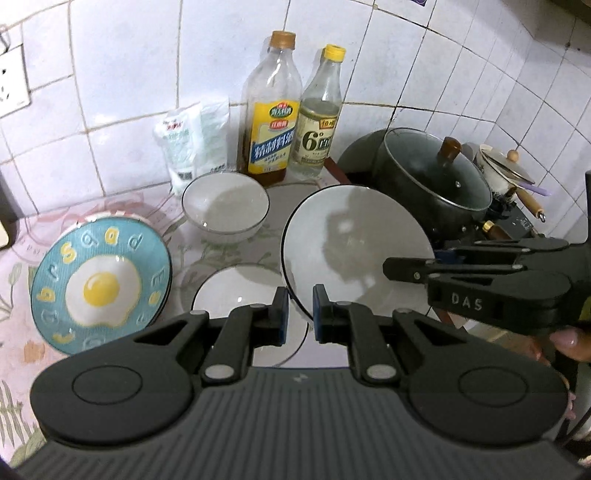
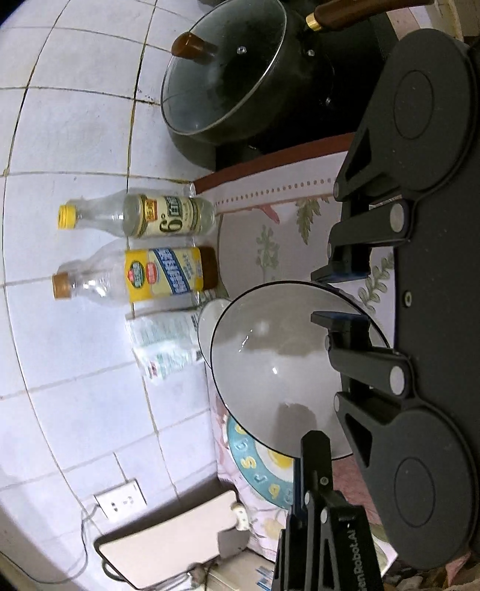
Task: Organize plates and bowls
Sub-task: 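Close both grippers on the white bowl rim and lift it, then lower the held white bowl into the large white bowl and open both grippers, then move both grippers to the rim of the remaining white bowl, then close both grippers on the white bowl rim and lift it, then carry the white bowl over the bowl stack and lower it on top, then open both grippers and pull them back from the three-bowl stack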
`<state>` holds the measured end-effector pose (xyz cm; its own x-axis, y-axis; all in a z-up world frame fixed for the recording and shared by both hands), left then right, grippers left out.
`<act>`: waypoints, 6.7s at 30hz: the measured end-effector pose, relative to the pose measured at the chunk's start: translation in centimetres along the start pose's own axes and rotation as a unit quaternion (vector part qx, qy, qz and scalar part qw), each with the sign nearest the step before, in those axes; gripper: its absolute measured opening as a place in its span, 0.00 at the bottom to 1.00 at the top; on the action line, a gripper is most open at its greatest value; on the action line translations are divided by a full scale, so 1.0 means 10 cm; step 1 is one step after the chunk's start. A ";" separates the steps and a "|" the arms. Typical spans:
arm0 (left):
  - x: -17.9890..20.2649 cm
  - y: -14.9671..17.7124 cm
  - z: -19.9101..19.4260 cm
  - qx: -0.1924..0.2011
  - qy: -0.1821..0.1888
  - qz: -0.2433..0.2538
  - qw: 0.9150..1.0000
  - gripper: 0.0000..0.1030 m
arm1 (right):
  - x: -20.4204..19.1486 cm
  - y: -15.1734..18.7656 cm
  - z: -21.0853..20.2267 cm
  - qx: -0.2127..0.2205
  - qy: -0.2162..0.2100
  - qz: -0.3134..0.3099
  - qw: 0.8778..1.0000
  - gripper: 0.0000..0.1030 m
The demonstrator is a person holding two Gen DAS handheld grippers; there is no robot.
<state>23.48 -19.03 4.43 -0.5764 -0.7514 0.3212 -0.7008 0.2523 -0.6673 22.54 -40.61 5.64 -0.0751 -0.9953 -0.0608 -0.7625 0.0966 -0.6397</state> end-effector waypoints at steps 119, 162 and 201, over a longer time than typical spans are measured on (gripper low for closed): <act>-1.45 -0.77 1.66 -0.021 -0.083 -0.006 0.996 0.10 | -0.10 -0.64 2.15 -0.063 -0.121 0.057 0.989 0.51; -0.68 0.01 -0.21 0.044 -0.032 -0.078 0.995 0.11 | -0.32 -0.12 0.40 -0.047 -0.179 0.066 0.981 0.25; -0.81 0.37 0.36 0.004 -0.024 -0.094 0.995 0.20 | -0.61 0.18 0.72 -0.006 -0.038 -0.099 0.994 0.28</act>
<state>27.05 -14.19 -3.06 -0.4146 -0.8129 0.4089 -0.7913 0.1002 -0.6031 26.23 -34.34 -0.67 0.1258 -0.9920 0.0061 -0.7654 -0.1010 -0.6356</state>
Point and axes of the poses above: each gripper's, at about its wrist camera, not at the fingertips, and z roughly the way its jaws point, x to its right, y to its underside, the point moved 2 cm from there along z, roughly the way its jaws point, and after that the axes turned 10 degrees about y, right-handed, at the moved point
